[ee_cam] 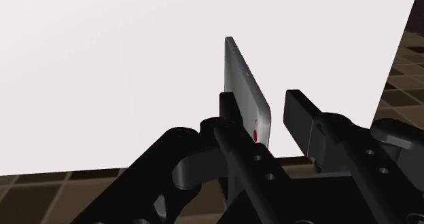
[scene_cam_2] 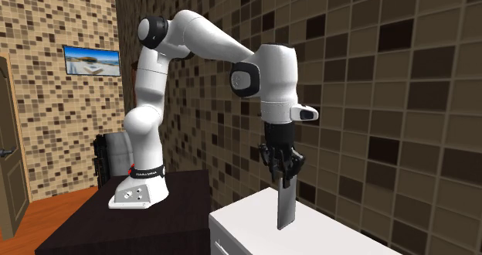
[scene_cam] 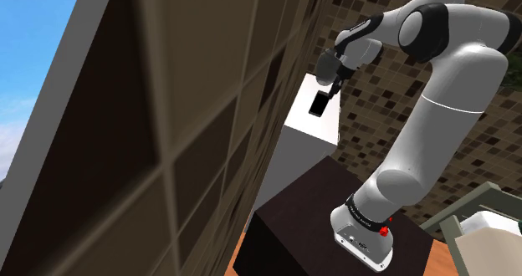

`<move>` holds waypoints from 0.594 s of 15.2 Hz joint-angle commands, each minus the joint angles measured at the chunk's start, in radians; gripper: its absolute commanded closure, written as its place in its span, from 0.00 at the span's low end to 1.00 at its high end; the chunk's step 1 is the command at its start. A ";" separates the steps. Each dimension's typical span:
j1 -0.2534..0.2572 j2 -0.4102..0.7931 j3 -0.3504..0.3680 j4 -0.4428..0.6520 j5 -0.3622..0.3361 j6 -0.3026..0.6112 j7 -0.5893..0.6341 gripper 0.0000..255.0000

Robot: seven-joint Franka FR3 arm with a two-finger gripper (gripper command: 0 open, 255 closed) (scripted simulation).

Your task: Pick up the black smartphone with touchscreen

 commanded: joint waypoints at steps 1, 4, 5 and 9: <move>0.000 0.001 0.000 0.000 0.001 0.001 0.000 1.00; 0.000 0.001 0.000 0.000 0.001 0.001 0.000 1.00; 0.000 0.001 0.000 0.000 0.001 0.001 0.000 1.00; 0.002 -0.009 -0.003 0.005 -0.009 -0.010 0.006 1.00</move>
